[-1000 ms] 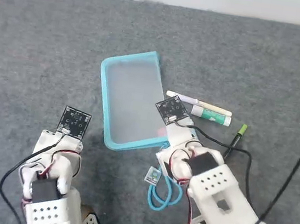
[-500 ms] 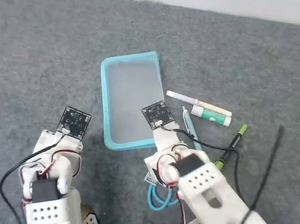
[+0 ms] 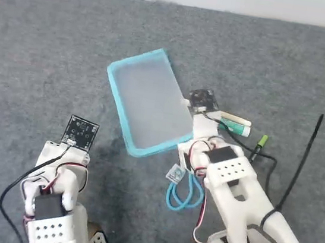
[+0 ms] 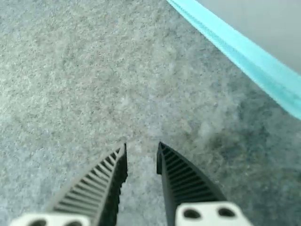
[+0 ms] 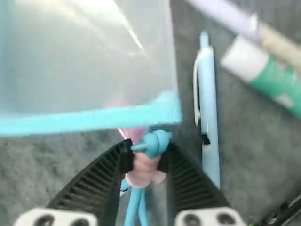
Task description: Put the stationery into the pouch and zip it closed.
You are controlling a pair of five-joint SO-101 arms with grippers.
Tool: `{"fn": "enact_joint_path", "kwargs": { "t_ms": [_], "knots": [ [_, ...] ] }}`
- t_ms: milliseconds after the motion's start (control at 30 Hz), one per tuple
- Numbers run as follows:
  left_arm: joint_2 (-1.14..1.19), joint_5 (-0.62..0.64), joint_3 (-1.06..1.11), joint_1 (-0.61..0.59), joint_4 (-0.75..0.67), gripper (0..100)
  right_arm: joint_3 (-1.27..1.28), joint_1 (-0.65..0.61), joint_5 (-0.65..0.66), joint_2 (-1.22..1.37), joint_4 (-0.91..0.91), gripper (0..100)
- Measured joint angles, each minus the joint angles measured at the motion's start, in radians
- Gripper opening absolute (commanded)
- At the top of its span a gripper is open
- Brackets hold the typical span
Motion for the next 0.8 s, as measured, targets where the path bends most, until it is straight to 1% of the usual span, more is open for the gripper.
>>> {"fn": "enact_joint_path", "kwargs": {
  "t_ms": [67, 133, 267, 333, 467, 633, 733, 800],
  "knots": [
    [0.0, 0.0, 0.0, 0.0, 0.0, 10, -0.017, 0.005, 0.035, 0.0, 0.0, 0.6],
    [0.0, -0.003, 0.0, 0.0, -0.028, 10, -0.037, 0.025, 0.043, 0.0, 0.015, 0.6],
    [0.0, -0.006, 0.0, 0.0, -0.069, 10, -0.106, 0.069, 0.043, 0.0, 0.109, 0.6],
    [0.0, -0.006, -0.006, 0.0, -0.071, 10, -0.152, 0.063, 0.044, 0.0, 0.161, 0.6],
    [0.035, -0.005, -0.103, 0.0, -0.071, 10, -0.236, 0.064, 0.044, 0.0, 0.232, 0.6],
    [0.295, 0.014, -0.359, 0.0, -0.026, 10, -0.25, 0.061, 0.069, 0.0, 0.27, 0.6],
    [0.522, 0.087, -0.559, 0.005, 0.002, 10, -0.25, 0.051, 0.114, 0.0, 0.273, 0.6],
    [0.69, 0.152, -0.687, 0.049, 0.006, 11, -0.239, 0.032, 0.138, 0.0, 0.273, 0.6]
  ]
}}
